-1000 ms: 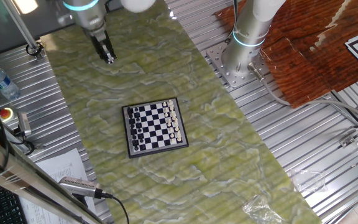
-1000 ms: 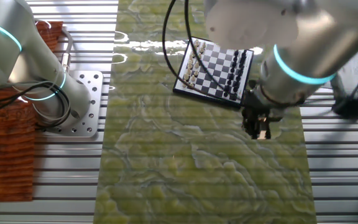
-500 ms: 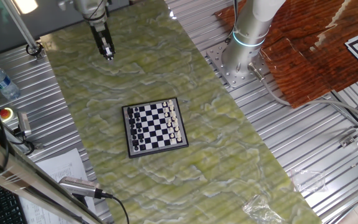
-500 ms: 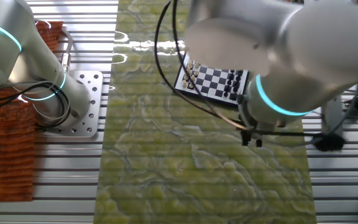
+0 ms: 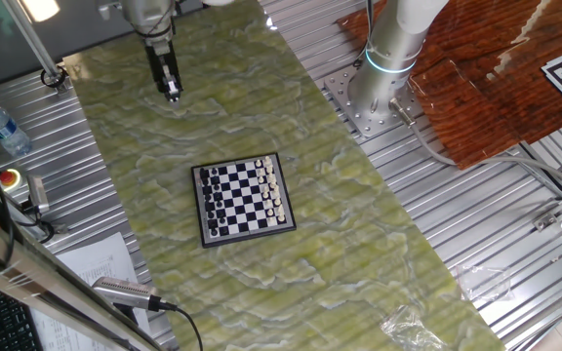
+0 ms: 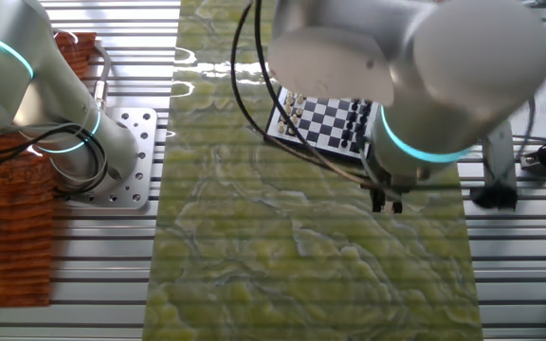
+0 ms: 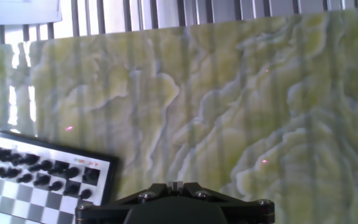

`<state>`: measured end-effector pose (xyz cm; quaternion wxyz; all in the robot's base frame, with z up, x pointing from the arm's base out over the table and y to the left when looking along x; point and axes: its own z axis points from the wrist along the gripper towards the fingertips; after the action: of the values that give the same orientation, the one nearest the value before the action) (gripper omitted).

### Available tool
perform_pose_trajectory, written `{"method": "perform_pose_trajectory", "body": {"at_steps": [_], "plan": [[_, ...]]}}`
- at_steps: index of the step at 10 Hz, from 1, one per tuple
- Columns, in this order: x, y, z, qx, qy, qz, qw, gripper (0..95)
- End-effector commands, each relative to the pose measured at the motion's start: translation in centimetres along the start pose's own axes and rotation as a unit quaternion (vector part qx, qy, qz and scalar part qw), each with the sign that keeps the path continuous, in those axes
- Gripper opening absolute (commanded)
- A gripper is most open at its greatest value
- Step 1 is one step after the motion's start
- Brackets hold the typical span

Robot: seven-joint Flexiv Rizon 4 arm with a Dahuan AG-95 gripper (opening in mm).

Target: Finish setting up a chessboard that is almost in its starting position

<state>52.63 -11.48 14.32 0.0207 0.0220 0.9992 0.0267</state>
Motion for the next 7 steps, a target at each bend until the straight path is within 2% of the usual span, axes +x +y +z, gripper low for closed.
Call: {"method": "perform_pose_trajectory", "body": {"at_steps": [1, 7], "plan": [[-0.16, 0.02, 0.06, 0.010, 0.003, -0.002, 0.9999, 0.0], [-0.17, 0.02, 0.06, 0.016, 0.004, 0.000, 0.9999, 0.0]]}}
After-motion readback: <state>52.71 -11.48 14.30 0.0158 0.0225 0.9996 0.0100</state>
